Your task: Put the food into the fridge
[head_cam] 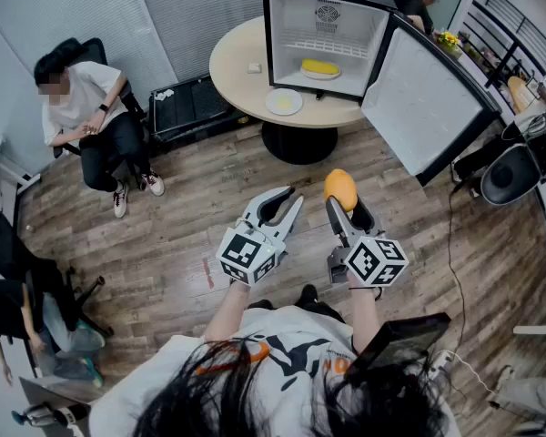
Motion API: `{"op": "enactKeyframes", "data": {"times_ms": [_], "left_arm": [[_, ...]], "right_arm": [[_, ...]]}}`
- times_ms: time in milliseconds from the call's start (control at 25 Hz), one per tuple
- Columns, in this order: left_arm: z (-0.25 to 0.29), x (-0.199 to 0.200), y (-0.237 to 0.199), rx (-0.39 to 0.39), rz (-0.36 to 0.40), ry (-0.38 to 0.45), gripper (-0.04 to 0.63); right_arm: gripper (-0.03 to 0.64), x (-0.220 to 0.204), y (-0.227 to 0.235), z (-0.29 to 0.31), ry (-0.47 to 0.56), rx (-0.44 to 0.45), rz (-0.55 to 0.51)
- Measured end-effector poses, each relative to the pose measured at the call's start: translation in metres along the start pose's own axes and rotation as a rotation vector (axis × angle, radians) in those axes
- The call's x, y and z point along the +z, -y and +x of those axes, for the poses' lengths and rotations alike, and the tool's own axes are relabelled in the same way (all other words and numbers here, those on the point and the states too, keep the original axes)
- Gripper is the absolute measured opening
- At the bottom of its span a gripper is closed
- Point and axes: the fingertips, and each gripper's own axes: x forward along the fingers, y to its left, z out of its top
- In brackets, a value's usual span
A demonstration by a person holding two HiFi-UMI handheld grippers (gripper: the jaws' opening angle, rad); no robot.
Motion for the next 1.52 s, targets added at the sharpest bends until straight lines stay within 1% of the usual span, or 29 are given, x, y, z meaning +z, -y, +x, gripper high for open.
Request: {"op": "enactKeyframes", "data": {"times_ms": [200,360,600,1000,1200,1520], "left_arm": [[0.004,-0.001,0.016,-0.007,-0.01,0.001,0.074],[0.01,0.002,0.02,-0.018,0.005,0.003,0.074],[0.018,-0.002,0.022,-0.025,-0.001,-0.015,0.074],[0.043,-0.006,0.032,-0.034,-0.014,-0.006,0.074],[0.063,-0.006,0.03,-0.007,-0.014,0.004,0.074],[0.086,-0.011,0.033,0.044,0.015,0.004,0.074]], "right_arm": [[0.285,0.003,0.012,-0.011,-0.023,-0.03,-0.036],[0.285,0.01,0.013,-0.01,0.003,-0.014,-0.007],[0.285,0.01,0.016,-0.009,-0.016,-0.009,-0.002],[0.285,0.02,0.039,-0.009,-0.047,-0.006,-0.023],[0.287,0.027,0.055,0.004,-0.073,0.019,-0.035],[0.285,0.035,0.078,0.02,-0.096,0.082,-0.023]]}}
